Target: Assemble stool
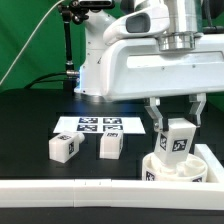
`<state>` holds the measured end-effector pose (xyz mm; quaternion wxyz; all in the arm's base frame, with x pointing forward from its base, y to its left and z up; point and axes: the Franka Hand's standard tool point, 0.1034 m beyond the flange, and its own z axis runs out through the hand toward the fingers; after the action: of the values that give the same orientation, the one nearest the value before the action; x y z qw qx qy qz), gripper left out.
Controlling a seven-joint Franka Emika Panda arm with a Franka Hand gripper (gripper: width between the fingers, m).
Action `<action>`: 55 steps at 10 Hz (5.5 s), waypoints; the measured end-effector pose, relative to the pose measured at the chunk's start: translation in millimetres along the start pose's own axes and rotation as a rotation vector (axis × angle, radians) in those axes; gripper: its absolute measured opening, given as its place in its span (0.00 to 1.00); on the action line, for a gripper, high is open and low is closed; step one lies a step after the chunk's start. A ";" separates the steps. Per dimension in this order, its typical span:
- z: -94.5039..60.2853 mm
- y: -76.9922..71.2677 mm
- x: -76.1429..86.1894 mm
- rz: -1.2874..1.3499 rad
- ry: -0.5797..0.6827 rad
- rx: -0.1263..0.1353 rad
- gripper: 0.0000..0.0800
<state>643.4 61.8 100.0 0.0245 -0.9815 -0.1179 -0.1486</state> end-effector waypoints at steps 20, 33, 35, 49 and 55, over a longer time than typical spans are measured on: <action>-3.8 5.2 4.2 0.006 -0.010 0.002 0.81; 9.4 -2.7 -12.0 0.030 -0.343 0.110 0.81; 9.6 0.4 -15.5 0.035 -0.321 0.100 0.81; 12.0 4.2 -17.1 0.460 -0.263 0.030 0.42; 14.2 -21.8 -14.2 1.036 -0.277 -0.029 0.42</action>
Offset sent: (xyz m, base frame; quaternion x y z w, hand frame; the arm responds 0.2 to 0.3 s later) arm -0.0014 0.0018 -0.0080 0.0032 0.0088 0.0011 1.0000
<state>629.0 81.0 82.5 0.0655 -0.9219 0.3817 0.0125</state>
